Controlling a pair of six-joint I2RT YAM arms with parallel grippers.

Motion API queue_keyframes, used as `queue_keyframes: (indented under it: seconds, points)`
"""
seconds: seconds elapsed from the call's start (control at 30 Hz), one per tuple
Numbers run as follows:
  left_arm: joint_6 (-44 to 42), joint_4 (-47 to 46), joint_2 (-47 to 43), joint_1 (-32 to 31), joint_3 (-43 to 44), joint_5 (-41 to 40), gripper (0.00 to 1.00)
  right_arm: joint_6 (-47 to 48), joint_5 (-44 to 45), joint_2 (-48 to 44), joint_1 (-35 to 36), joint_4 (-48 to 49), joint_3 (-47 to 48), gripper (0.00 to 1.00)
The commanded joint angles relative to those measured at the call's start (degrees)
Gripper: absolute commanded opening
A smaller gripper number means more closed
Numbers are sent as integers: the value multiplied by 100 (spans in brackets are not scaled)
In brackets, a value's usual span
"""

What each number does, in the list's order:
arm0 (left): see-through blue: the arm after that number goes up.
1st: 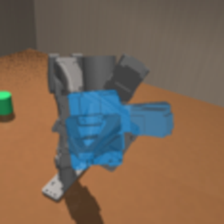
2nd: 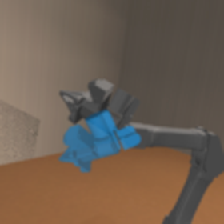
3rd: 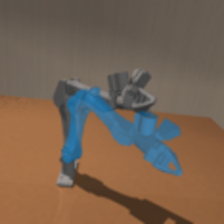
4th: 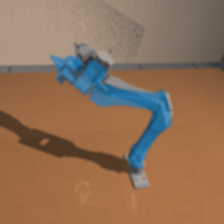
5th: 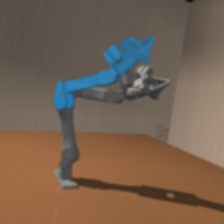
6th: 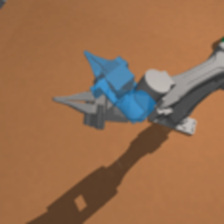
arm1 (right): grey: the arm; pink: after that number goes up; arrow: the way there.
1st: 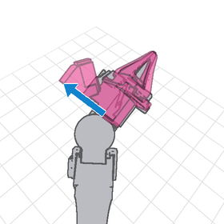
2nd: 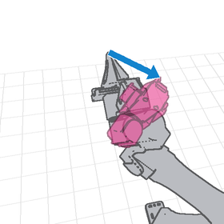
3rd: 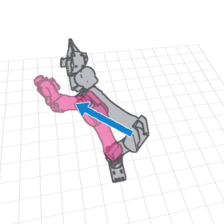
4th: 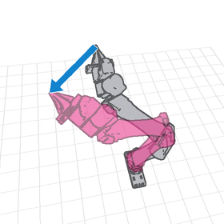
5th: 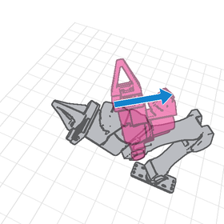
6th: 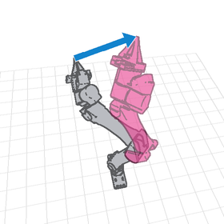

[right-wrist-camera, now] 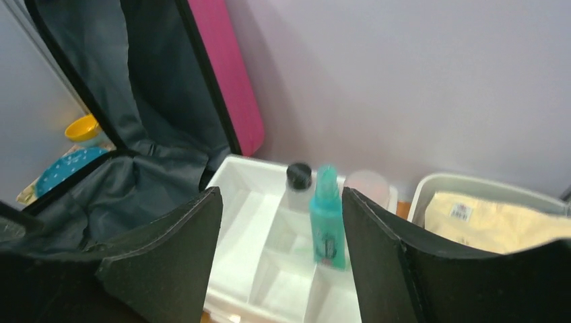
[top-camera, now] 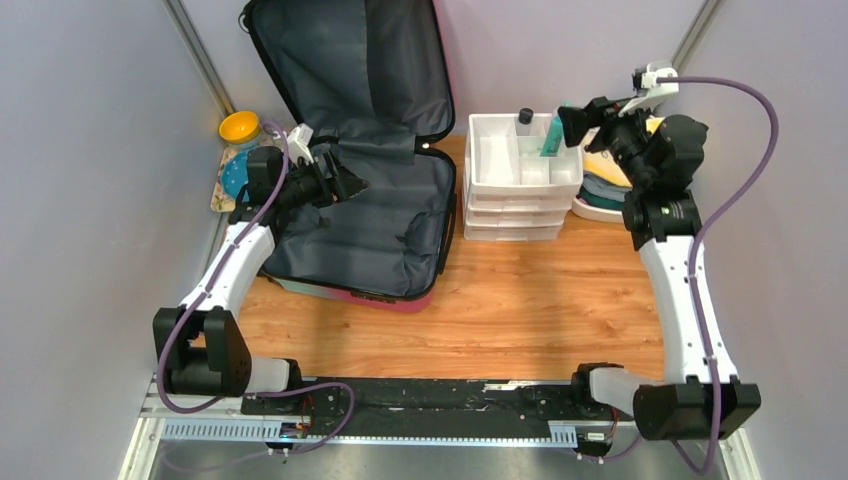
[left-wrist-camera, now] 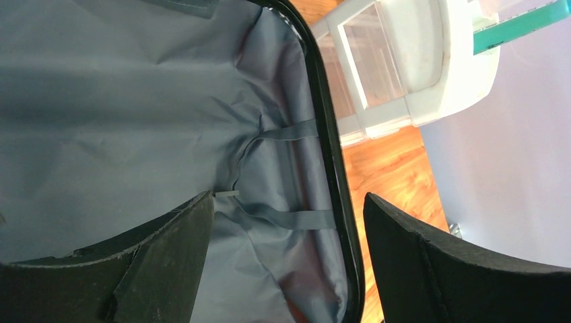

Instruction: Open, take out, and arrange the luggage

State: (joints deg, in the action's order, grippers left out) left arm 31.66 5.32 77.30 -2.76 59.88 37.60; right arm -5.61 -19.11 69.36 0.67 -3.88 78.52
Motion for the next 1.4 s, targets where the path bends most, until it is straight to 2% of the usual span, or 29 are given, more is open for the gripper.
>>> queue_keyframes:
  seconds: [0.0,0.2,0.4,0.47,0.6,0.73,1.0,1.37]
  points:
    - [-221,-181,-303,-13,-38,63,89,-257,-40,-607,30,-1316,-598,69]
    - [-388,-93,-347,-5,-37,309,89,-55,47,-1302,319,-2081,-1470,66]
    - [-634,4,-461,-14,-160,256,89,-212,706,-1391,864,-1784,-2095,67]
    - [-792,65,-522,-5,-196,168,89,-432,803,-1347,979,-1617,-2201,71]
    - [-898,118,-619,-5,-301,107,89,-704,1689,-883,1557,-1764,-1991,71]
    - [-898,188,-716,-5,-433,54,89,-995,2183,-459,1823,-1888,-1823,69]
    - [-802,171,-777,-5,-538,-7,90,-1557,2307,261,1849,-1441,-1621,65]
    - [-767,127,-716,-5,-521,-8,90,-1628,2711,1184,1727,-905,-1094,64]
